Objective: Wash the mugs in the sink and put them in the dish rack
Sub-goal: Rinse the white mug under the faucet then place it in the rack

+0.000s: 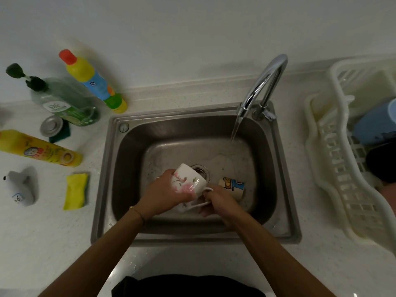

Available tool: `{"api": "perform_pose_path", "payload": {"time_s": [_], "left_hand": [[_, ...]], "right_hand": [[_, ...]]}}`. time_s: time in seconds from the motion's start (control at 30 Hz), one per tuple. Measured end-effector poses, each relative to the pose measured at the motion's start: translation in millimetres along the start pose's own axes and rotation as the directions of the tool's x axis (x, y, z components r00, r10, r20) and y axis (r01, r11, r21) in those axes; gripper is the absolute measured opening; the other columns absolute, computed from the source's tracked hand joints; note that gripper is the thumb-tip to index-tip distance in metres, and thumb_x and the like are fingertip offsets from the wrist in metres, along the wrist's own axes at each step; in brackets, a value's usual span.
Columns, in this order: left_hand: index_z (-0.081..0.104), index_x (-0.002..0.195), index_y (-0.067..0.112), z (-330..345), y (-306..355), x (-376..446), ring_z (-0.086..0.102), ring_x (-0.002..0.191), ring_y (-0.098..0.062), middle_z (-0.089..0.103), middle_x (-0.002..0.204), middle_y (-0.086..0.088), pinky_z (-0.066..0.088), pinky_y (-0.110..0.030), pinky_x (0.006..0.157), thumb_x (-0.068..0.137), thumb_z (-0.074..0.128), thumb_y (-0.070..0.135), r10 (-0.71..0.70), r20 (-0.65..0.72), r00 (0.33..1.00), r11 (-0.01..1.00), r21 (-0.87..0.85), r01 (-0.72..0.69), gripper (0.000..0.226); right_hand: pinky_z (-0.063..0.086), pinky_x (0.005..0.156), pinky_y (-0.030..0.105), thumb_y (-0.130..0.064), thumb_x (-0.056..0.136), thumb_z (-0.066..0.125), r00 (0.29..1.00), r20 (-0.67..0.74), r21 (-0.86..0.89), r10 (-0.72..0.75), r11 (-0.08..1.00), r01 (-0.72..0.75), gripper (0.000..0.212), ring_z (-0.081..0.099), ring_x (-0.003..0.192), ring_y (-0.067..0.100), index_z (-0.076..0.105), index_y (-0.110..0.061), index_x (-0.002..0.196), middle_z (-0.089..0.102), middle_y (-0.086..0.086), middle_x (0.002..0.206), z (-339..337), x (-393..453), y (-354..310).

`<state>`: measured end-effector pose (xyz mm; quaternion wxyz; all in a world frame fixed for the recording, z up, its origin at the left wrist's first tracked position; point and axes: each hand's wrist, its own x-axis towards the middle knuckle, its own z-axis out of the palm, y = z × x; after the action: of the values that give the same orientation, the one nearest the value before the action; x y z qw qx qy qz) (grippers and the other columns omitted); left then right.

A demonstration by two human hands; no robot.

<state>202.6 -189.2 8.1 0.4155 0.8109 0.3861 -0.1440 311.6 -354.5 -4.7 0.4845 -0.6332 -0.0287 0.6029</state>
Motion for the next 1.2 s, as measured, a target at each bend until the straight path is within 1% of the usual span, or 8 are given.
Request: {"api": "perform_pose_path", "payload": {"time_s": [0.13, 0.33, 0.43, 0.63, 0.8, 1.0, 1.1, 1.2], "left_hand": [[0.046, 0.129, 0.032, 12, 11, 10, 0.068, 0.108, -0.02, 0.065, 0.119, 0.003, 0.062, -0.037, 0.087, 0.073, 0.091, 0.019, 0.02, 0.104, 0.994, 0.916, -0.4, 0.023, 0.072], [0.05, 0.138, 0.034, 32, 34, 25, 0.068, 0.116, -0.027, 0.07, 0.125, -0.003, 0.06, -0.048, 0.092, 0.086, 0.079, 0.013, 0.158, 0.22, 0.963, 0.752, -0.659, 0.027, 0.063], [0.046, 0.146, 0.027, 40, 50, 29, 0.067, 0.118, -0.027, 0.068, 0.13, -0.005, 0.06, -0.049, 0.093, 0.084, 0.078, 0.028, 0.22, 0.252, 0.942, 0.724, -0.689, 0.015, 0.069], [0.05, 0.143, 0.027, 46, 71, 37, 0.068, 0.117, -0.029, 0.07, 0.128, -0.007, 0.056, -0.06, 0.096, 0.075, 0.082, 0.049, 0.245, 0.273, 0.93, 0.764, -0.645, -0.012, 0.078], [0.051, 0.143, 0.029, 48, 77, 41, 0.068, 0.117, -0.032, 0.07, 0.128, -0.009, 0.055, -0.062, 0.096, 0.078, 0.081, 0.045, 0.258, 0.295, 0.92, 0.761, -0.649, -0.005, 0.073], [0.05, 0.145, 0.018, 49, 89, 43, 0.064, 0.121, -0.039, 0.067, 0.13, -0.017, 0.055, -0.057, 0.099, 0.09, 0.072, 0.029, 0.314, 0.31, 0.897, 0.697, -0.717, 0.003, 0.06], [0.049, 0.147, 0.019, 52, 90, 46, 0.06, 0.124, -0.045, 0.064, 0.133, -0.021, 0.052, -0.06, 0.1, 0.09, 0.073, 0.04, 0.306, 0.297, 0.905, 0.665, -0.747, 0.021, 0.065], [0.048, 0.149, 0.024, 55, 92, 46, 0.058, 0.127, -0.043, 0.061, 0.138, -0.019, 0.053, -0.056, 0.098, 0.092, 0.057, 0.069, 0.248, 0.302, 0.921, 0.643, -0.762, 0.077, 0.073]], "right_hand": [[0.052, 0.055, 0.02, -0.019, 0.106, 0.044, 0.982, -0.109, -0.209, -0.157, 0.969, 0.131, 0.02, 0.065, 0.062, 0.009, 0.064, -0.015, 0.106, 0.072, 0.008, 0.09, -15, -12, -19], [0.06, 0.066, 0.024, -0.026, 0.105, 0.05, 0.955, -0.158, -0.061, -0.249, 0.968, 0.243, 0.014, 0.071, 0.074, 0.007, 0.063, -0.029, 0.103, 0.071, -0.003, 0.091, -38, -45, -44], [0.058, 0.067, 0.019, -0.036, 0.106, 0.046, 0.936, -0.209, -0.09, -0.285, 0.958, 0.271, 0.015, 0.07, 0.082, -0.004, 0.059, -0.032, 0.112, 0.068, -0.011, 0.096, -43, -54, -42], [0.055, 0.065, 0.017, -0.036, 0.107, 0.043, 0.905, -0.285, -0.138, -0.316, 0.948, 0.287, 0.022, 0.071, 0.083, 0.005, 0.063, -0.028, 0.106, 0.073, -0.003, 0.096, -56, -61, -46], [0.061, 0.073, 0.031, -0.037, 0.107, 0.043, 0.896, -0.313, -0.142, -0.314, 0.949, 0.283, 0.024, 0.071, 0.086, 0.022, 0.065, -0.029, 0.101, 0.074, 0.004, 0.091, -62, -64, -46], [0.06, 0.072, 0.042, -0.036, 0.108, 0.041, 0.854, -0.35, -0.24, -0.384, 0.918, 0.315, 0.031, 0.071, 0.076, 0.024, 0.067, -0.019, 0.102, 0.074, 0.007, 0.085, -66, -62, -47], [0.061, 0.07, 0.038, -0.038, 0.107, 0.041, 0.838, -0.349, -0.31, -0.419, 0.896, 0.319, 0.034, 0.072, 0.075, 0.019, 0.067, -0.018, 0.1, 0.073, 0.006, 0.083, -67, -60, -48], [0.059, 0.066, 0.023, -0.038, 0.107, 0.042, 0.825, -0.369, -0.354, -0.427, 0.886, 0.3, 0.033, 0.07, 0.075, 0.012, 0.066, -0.018, 0.095, 0.072, 0.003, 0.081, -68, -59, -49]]}}
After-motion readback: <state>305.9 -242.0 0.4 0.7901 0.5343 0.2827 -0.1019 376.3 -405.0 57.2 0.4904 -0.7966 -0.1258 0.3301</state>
